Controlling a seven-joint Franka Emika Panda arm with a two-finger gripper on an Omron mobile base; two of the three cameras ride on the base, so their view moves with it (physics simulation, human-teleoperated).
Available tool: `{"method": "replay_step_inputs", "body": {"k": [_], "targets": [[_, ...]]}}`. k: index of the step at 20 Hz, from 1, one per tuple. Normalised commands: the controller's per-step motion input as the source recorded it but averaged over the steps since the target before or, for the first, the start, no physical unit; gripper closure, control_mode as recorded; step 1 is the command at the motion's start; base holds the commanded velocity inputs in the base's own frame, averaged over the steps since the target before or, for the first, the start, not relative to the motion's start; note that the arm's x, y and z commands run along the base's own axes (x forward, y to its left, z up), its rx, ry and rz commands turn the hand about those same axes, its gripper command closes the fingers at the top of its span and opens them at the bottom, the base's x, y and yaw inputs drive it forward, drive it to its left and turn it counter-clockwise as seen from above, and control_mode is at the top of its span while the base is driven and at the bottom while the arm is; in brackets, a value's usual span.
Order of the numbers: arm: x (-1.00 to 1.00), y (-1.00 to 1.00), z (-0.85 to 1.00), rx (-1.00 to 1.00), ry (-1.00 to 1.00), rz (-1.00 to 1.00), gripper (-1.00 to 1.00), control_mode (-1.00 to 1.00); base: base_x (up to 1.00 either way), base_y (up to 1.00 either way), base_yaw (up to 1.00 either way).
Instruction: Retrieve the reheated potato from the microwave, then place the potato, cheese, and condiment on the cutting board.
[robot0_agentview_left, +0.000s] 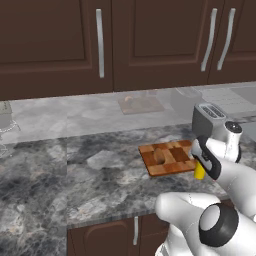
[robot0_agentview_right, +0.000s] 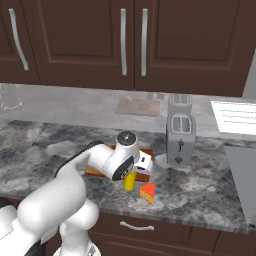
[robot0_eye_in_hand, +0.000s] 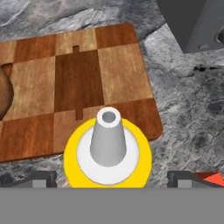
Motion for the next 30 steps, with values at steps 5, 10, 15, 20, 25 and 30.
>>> {"method": "replay_step_inputs", "body": {"k": [5,10,15,20,25,30], "targets": [[-0.03,0.01,0.0,0.0,-0.07,0.0,-1.0,-1.0,0.0,0.0,0.0],[0.0,0.02,0.0,0.0,-0.08,0.0,-1.0,-1.0,0.0,0.0,0.0],[0.0,0.03,-0.08,0.0,-0.04,0.0,1.0,-1.0,0.0,0.0,0.0],[0.0,0.05,-0.15,0.0,0.0,0.0,1.0,-1.0,0.0,0.0,0.0],[0.0,0.0,-0.07,0.0,0.0,0.0,1.0,-1.0,0.0,0.0,0.0],[-0.06,0.01,0.01,0.0,-0.04,0.02,1.0,-1.0,0.0,0.0,0.0]]}}
